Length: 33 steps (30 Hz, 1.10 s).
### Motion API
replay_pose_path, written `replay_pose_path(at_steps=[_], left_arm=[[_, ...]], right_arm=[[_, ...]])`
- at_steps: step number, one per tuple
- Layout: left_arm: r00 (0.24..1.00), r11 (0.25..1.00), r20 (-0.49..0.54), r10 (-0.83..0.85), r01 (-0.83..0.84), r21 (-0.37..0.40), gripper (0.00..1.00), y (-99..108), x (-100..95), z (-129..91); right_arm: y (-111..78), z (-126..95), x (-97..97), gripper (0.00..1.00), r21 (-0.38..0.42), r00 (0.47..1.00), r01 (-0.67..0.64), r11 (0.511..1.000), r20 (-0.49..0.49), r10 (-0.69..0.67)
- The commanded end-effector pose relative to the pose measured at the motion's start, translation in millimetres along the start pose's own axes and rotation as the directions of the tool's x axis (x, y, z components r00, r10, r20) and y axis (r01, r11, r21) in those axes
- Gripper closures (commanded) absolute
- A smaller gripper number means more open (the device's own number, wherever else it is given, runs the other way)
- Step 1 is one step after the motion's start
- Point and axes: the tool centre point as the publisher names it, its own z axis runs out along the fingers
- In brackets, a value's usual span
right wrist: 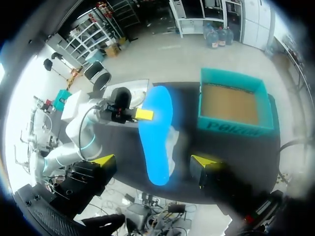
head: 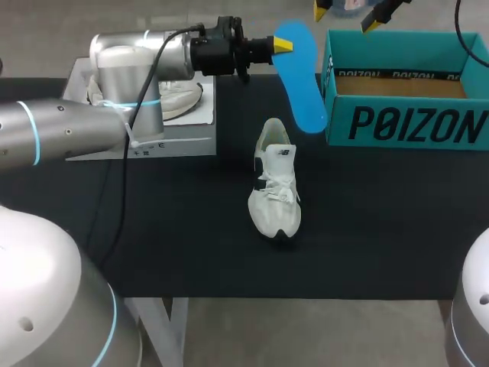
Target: Take the shoe out of the shoebox, open the shoe tongue, remove and reinsert the insole, then place the shoe into the shoebox
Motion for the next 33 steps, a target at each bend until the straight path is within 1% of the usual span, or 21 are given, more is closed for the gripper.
replay_pose_path(at_steps=[1,2,3,4,5,6,8,10,15,18,19,22,25,33], left_arm=[[1.000,1.000,0.008,-0.001,0.001,0.009,1.00,1,3.4,-2],[1.000,1.000,0.010,-0.003,0.003,0.011,1.00,1,3.3,-1],[1.000,1.000,0.009,-0.008,0.008,0.013,1.00,0,3.0,-1],[1.000,1.000,0.008,-0.010,0.009,0.014,1.00,0,2.5,-1],[1.000,1.000,0.009,-0.015,0.015,0.014,1.00,0,1.5,0],[1.000,1.000,0.008,-0.017,0.017,0.014,1.00,0,0.7,1],[1.000,1.000,0.011,-0.028,0.028,0.010,1.00,0,-1.8,3],[0.999,0.999,0.012,-0.035,0.035,0.006,1.00,0,-3.2,5],[0.999,0.999,0.018,-0.044,0.044,-0.002,1.00,0,-4.3,7],[0.999,0.999,0.020,-0.045,0.045,-0.005,1.00,0,-3.7,8],[0.999,0.999,0.020,-0.046,0.046,-0.006,1.00,0,-3.6,8],[0.999,0.999,0.020,-0.048,0.048,-0.006,1.00,0,-3.7,9],[0.999,0.999,0.019,-0.050,0.050,-0.001,1.00,0,-4.4,8],[0.999,0.999,0.009,-0.048,0.048,0.012,1.00,-1,-3.3,5]], right_arm=[[1.3,5,4.0,0.00,0.023,0.990,-0.003,1.000,0.141,0.000],[2.8,8,8.3,0.00,0.027,0.978,-0.014,1.000,0.210,0.008],[3.9,10,12.6,0.00,0.068,0.970,-0.041,0.997,0.243,0.024],[5.6,14,15.1,0.00,0.075,0.938,-0.061,0.995,0.346,0.031],[6.3,15,19.4,0.00,0.037,0.914,-0.034,0.999,0.406,0.016],[6.9,16,23.6,0.00,0.042,0.906,-0.030,0.999,0.424,0.009],[8.2,19,31.5,0.00,0.026,0.878,-0.035,0.999,0.478,0.018],[9.1,25,37.4,0.00,0.035,0.852,-0.030,0.999,0.524,0.007],[11.8,38,46.4,0.00,0.118,0.849,-0.067,0.991,0.529,-0.006],[12.3,41,52.2,0.00,0.161,0.871,-0.056,0.985,0.491,-0.031],[12.8,42,53.3,0.00,0.188,0.881,-0.053,0.981,0.471,-0.042],[13.2,43,54.3,0.00,0.231,0.914,-0.080,0.970,0.406,-0.021],[14.0,46,53.7,0.00,0.228,0.908,-0.075,0.971,0.419,-0.028],[14.7,48,53.7,0.00,0.229,0.910,-0.070,0.971,0.414,-0.032]])
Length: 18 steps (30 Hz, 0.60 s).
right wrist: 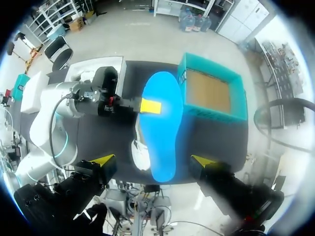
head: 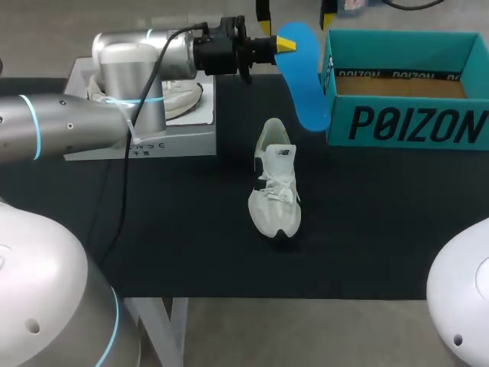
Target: Take the shoe out of the shoebox, open the shoe tongue, remove and reinsert the insole, then place the shoe into the shoebox
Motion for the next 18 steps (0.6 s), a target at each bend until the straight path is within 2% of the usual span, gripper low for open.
replay_pose_path(at_steps=[1,18], left_arm=[[1.000,1.000,-0.002,0.002,-0.002,0.007,1.00,0.8,-0.4,-0.2],[1.000,1.000,-0.010,0.007,-0.007,0.015,1.00,2.6,2.9,-1.8]], right_arm=[[2.3,-0.7,0.4,0.00,0.006,1.000,0.001,1.000,0.000,-0.001],[3.0,-0.4,-1.0,0.00,0.002,1.000,0.014,1.000,-0.012,-0.014]])
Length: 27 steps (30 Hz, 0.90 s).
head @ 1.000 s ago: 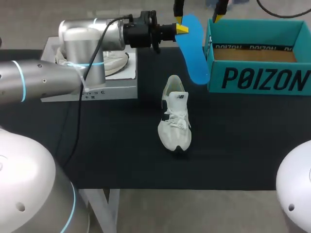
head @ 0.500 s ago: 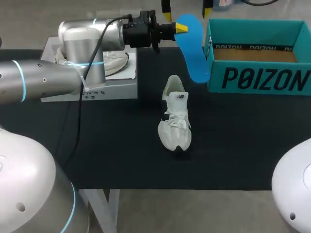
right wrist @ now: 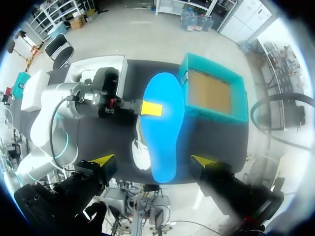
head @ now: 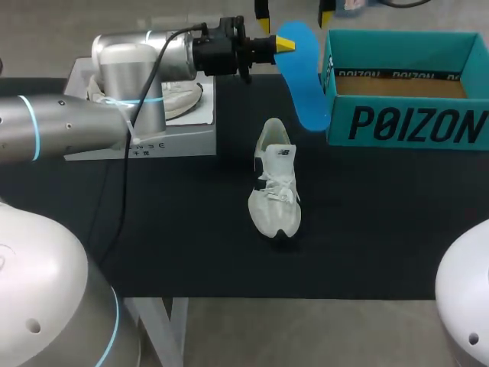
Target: Take the shoe out of the shoebox, open the shoe tongue, remove and reinsert the insole, then place the shoe into the shoebox
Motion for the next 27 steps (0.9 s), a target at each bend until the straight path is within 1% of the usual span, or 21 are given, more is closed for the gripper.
replay_pose_path(at_steps=[1,6,8,9,11,13,15,17,18,19,27], left_arm=[[1.000,1.000,-0.001,0.003,-0.003,0.007,1.00,2,1.8,-1],[1.000,1.000,-0.007,0.006,-0.006,0.005,1.00,2,3.1,-2],[1.000,1.000,-0.019,0.001,-0.001,0.002,1.00,2,3.1,-3],[1.000,1.000,-0.018,0.001,-0.001,0.003,1.00,2,3.1,-4],[1.000,1.000,-0.017,0.001,-0.001,0.004,1.00,3,3.4,-7],[1.000,1.000,-0.017,-0.001,0.001,0.006,1.00,4,3.9,-12],[1.000,1.000,-0.017,-0.002,0.002,0.013,1.00,5,4.7,-15],[1.000,1.000,-0.019,-0.001,0.002,0.018,1.00,5,6.3,-19],[1.000,1.000,-0.019,-0.001,0.001,0.020,1.00,5,7.2,-20],[1.000,1.000,-0.019,0.001,0.000,0.022,1.00,6,8.2,-22],[0.999,1.000,-0.035,-0.016,0.016,0.014,1.00,10,10.9,-29]], right_arm=[[-1.3,0,-0.9,0.00,-0.004,1.000,0.001,1.000,-0.004,-0.001],[-1.7,-1,-0.4,0.00,-0.006,1.000,0.004,1.000,-0.011,-0.004],[-1.9,-2,-1.3,0.00,-0.022,0.999,0.002,1.000,-0.034,-0.003],[-1.6,-3,-2.6,0.00,-0.036,0.998,0.004,0.999,-0.060,-0.006],[-1.6,-5,-6.1,0.00,-0.062,0.989,0.013,0.998,-0.143,-0.022],[-1.7,-9,-13.1,0.00,-0.098,0.981,0.023,0.995,-0.188,-0.041],[-1.5,-12,-20.3,0.00,-0.115,0.971,0.030,0.993,-0.231,-0.056],[-0.5,-14,-31.5,0.00,-0.116,0.952,0.029,0.993,-0.299,-0.063],[-0.2,-15,-37.8,0.00,-0.120,0.934,0.045,0.992,-0.346,-0.084],[0.2,-17,-47.0,0.00,-0.106,0.897,0.039,0.994,-0.434,-0.082],[0.2,-17,-47.0,0.00,-0.106,0.897,0.039,0.994,-0.434,-0.082]])
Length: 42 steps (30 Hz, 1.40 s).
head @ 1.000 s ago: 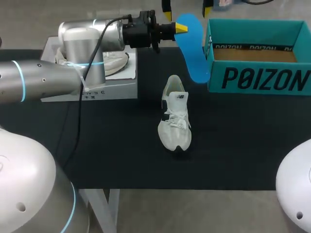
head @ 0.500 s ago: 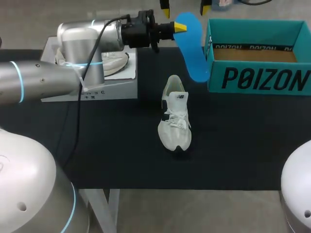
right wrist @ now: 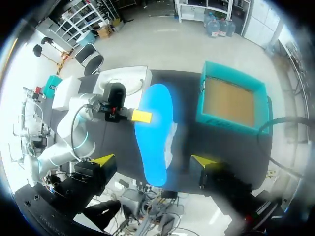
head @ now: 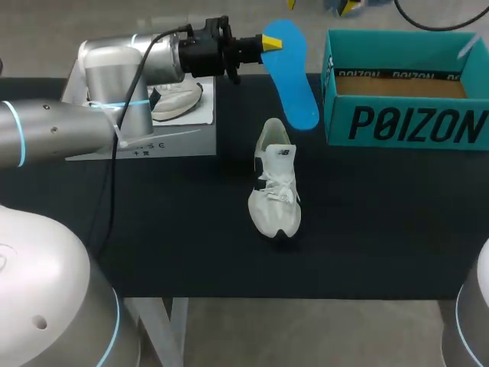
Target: Take the shoe out of the shoebox, open the shoe tongue, remove and reinsert the insole, then place the shoe into the shoebox
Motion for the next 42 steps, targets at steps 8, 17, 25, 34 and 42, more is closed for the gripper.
replay_pose_path(at_steps=[8,17,25,34,42], left_arm=[[0.999,0.998,0.006,-0.034,0.034,-0.044,1.00,4,2.9,-10],[0.987,0.979,-0.098,-0.131,0.113,-0.167,1.00,1,19.9,-25],[0.999,0.983,-0.030,-0.022,0.017,-0.185,1.00,-3,37.3,-30],[0.929,0.931,0.100,0.356,-0.343,-0.123,1.00,4,37.7,-29],[0.881,0.882,0.076,0.467,-0.458,-0.109,1.00,9,37.6,-30]], right_arm=[[-6.1,3,-11.1,0.00,-0.025,0.992,-0.001,1.000,-0.128,-0.002],[-18.8,10,-48.6,0.00,0.062,0.741,-0.078,0.995,-0.664,0.099],[-13.6,13,-49.3,0.00,0.058,0.722,-0.104,0.993,-0.682,0.115],[-8.5,16,-51.6,0.00,0.049,0.735,-0.119,0.992,-0.667,0.121],[-7.6,16,-57.7,0.00,0.049,0.743,-0.136,0.989,-0.656,0.135]])
